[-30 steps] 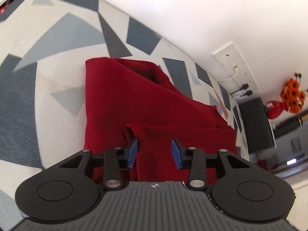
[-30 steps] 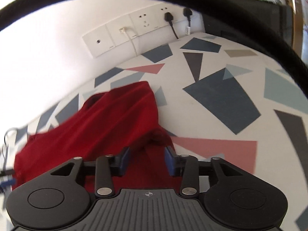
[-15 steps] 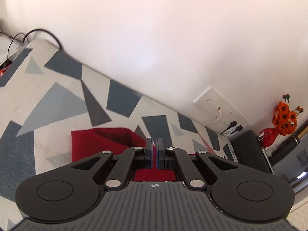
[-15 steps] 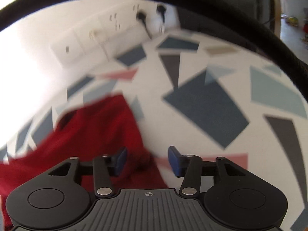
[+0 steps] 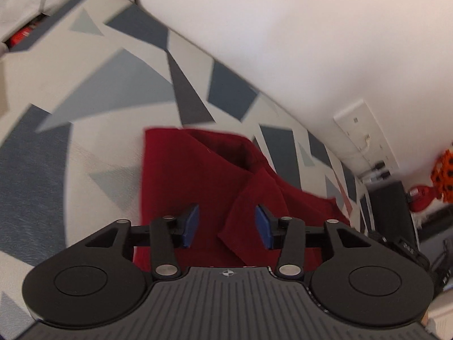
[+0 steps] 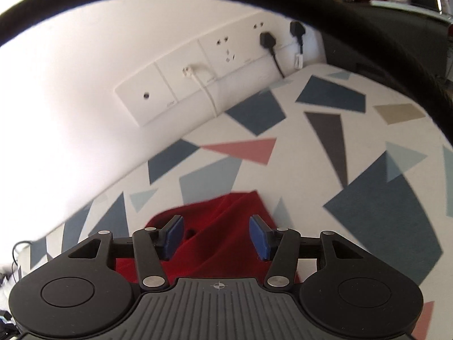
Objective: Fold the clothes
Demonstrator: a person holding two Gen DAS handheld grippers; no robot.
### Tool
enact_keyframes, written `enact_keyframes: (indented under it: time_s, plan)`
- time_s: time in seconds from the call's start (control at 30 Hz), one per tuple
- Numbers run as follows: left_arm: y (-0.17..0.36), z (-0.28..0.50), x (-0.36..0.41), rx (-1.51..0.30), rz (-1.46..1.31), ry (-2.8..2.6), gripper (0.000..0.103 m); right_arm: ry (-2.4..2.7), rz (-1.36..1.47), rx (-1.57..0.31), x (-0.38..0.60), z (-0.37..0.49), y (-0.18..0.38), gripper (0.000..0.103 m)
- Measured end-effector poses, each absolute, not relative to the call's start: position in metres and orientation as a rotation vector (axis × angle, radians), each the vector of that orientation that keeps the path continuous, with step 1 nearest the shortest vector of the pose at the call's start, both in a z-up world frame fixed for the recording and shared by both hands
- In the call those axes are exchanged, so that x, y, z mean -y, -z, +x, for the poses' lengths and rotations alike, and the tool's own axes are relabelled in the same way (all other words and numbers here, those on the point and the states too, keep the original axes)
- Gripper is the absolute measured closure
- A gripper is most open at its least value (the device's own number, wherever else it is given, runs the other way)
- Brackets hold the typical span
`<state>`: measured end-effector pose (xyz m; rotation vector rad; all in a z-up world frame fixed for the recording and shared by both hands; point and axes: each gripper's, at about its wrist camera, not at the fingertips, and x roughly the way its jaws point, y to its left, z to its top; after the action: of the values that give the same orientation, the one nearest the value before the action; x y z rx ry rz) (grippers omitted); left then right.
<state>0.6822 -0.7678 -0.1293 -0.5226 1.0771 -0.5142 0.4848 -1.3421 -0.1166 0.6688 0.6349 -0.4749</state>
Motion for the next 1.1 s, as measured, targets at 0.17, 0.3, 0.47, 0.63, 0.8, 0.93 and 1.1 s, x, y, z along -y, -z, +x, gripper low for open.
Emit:
enact_keyframes:
  time_s: [0.17, 0.3, 0.47, 0.63, 0.8, 0.93, 1.1]
  plan:
    - [0.146, 0.679, 0.784, -1.132, -0.572, 0.510, 0.058, 0.500, 0.674, -0.651, 1.347, 0.483, 0.122, 0.055]
    - [0.143, 0.674, 0.792, -1.075, -0.516, 0.517, 0.099, 0.551, 0.732, -0.634, 1.366, 0.478, 0.124, 0.055]
    - [0.109, 0.656, 0.793, -0.944, -0.433, 0.584, 0.099, 0.503, 0.727, -0.685, 1.377, 0.497, 0.128, 0.050]
    - [0.082, 0.636, 0.782, -0.859, -0.389, 0.601, 0.100, 0.504, 0.682, -0.806, 1.373, 0.525, 0.146, 0.085]
    - [0.084, 0.626, 0.777, -0.862, -0.343, 0.589, 0.100, 0.528, 0.699, -0.709, 1.371, 0.505, 0.135, 0.098]
    - [0.098, 0.624, 0.773, -0.893, -0.349, 0.555, 0.100, 0.517, 0.747, -0.590, 1.375, 0.484, 0.122, 0.098]
    - [0.111, 0.623, 0.769, -0.928, -0.328, 0.521, 0.100, 0.440, 0.713, -0.642, 1.373, 0.491, 0.118, 0.096]
